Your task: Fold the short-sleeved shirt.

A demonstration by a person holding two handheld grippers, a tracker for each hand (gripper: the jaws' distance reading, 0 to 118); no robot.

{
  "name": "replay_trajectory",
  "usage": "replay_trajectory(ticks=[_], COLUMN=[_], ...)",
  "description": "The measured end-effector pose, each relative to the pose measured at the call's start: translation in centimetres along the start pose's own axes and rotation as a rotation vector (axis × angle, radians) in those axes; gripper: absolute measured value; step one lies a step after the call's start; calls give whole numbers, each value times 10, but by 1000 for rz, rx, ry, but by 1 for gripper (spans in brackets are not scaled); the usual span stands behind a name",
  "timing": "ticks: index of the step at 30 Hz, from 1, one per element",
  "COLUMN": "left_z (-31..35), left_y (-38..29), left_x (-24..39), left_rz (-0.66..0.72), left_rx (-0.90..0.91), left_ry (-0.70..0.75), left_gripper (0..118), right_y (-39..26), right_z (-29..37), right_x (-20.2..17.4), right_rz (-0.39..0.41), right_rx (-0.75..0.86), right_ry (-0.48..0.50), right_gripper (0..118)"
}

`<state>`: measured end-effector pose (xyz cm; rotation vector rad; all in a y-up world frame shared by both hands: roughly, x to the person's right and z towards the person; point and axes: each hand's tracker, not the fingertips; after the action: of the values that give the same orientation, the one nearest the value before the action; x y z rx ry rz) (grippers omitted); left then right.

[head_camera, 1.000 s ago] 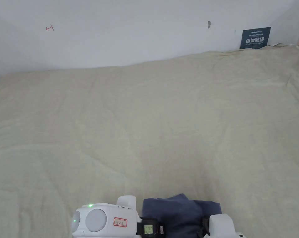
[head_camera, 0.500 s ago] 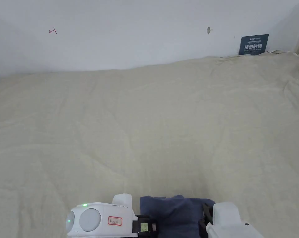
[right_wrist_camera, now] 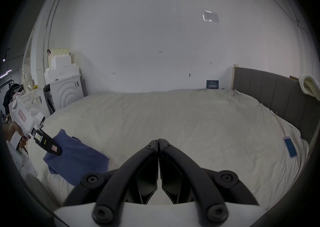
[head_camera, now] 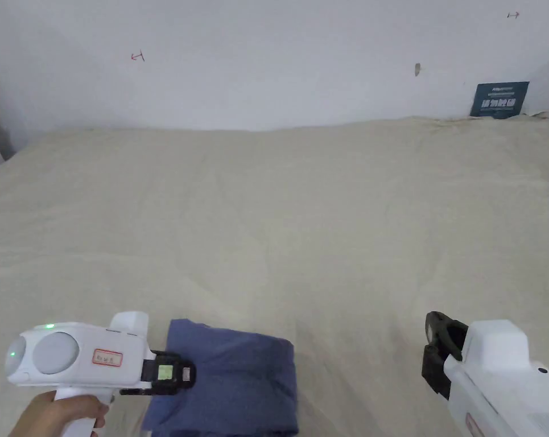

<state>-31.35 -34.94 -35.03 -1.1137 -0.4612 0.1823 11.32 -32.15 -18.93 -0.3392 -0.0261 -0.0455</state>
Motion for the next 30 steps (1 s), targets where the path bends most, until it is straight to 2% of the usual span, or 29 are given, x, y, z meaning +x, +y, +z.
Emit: replay_trajectory(ticks=[12, 16, 20, 30], left_z=[84, 99, 96, 60], left_y=[22, 28, 27, 18], left_x=[-121, -160, -185, -194], left_rz=[32, 91, 139, 213], left_rx=[17, 2, -18, -66], left_ry=[262, 381, 437, 532], left_gripper=[21, 21, 21, 21], right_y=[40, 42, 29, 24], right_z=[3, 2, 2, 5], right_x=[-13, -15, -10, -4], right_rz=[27, 48, 41, 35], right_rx=[91, 99, 93, 70], right_ry=[-19, -39, -51, -70], right_gripper=[0, 0, 0, 0])
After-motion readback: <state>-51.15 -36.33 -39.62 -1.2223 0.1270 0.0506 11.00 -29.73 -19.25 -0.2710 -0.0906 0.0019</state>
